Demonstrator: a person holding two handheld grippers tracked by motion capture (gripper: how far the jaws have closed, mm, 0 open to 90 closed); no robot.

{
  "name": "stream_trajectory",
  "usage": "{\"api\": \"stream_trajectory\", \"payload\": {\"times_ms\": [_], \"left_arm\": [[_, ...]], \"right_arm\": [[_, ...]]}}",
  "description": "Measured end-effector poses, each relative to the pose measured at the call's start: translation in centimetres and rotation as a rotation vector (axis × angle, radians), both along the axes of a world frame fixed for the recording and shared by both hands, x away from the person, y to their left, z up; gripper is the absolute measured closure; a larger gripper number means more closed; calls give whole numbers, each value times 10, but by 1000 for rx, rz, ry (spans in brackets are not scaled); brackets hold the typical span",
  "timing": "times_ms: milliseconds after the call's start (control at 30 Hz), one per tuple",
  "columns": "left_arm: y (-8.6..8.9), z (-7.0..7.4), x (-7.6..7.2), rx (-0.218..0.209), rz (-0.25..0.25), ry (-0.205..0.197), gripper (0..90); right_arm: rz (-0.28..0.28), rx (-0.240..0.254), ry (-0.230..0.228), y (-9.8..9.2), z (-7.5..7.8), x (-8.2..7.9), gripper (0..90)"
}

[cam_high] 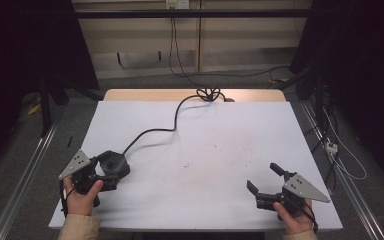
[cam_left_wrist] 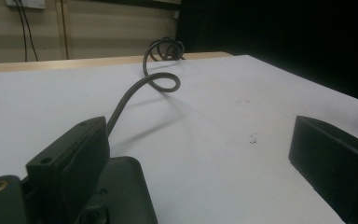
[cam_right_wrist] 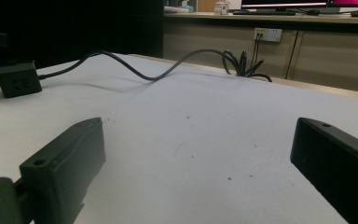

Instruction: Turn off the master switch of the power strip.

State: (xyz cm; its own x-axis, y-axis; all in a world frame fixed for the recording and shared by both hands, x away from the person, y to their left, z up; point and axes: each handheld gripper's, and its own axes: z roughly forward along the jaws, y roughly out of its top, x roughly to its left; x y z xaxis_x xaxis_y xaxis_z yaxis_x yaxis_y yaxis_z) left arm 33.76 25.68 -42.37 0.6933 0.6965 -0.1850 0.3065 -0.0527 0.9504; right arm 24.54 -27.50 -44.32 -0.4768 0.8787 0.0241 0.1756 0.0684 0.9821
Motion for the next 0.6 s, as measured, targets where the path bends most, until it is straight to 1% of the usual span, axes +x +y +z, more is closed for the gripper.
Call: {"api": "stream_trajectory", "payload": {"times_ms": [33, 133, 333, 467, 600], "left_arm": [[0, 0, -1, -7, 0, -4, 49], [0, -1, -2, 9, 2, -14, 50], [1, -3, -3, 16, 4, -16, 50], [1, -4, -5, 33, 4, -20, 50], [4, -6, -8, 38, 0, -16, 50]], "right_arm": [[0, 1, 0, 0, 0, 0, 24], [0, 0, 1, 0, 0, 0, 24], [-2, 6, 5, 0, -1, 0, 24], [-3, 8, 9, 0, -1, 0, 24], [3, 1, 8, 0, -2, 0, 24]]}}
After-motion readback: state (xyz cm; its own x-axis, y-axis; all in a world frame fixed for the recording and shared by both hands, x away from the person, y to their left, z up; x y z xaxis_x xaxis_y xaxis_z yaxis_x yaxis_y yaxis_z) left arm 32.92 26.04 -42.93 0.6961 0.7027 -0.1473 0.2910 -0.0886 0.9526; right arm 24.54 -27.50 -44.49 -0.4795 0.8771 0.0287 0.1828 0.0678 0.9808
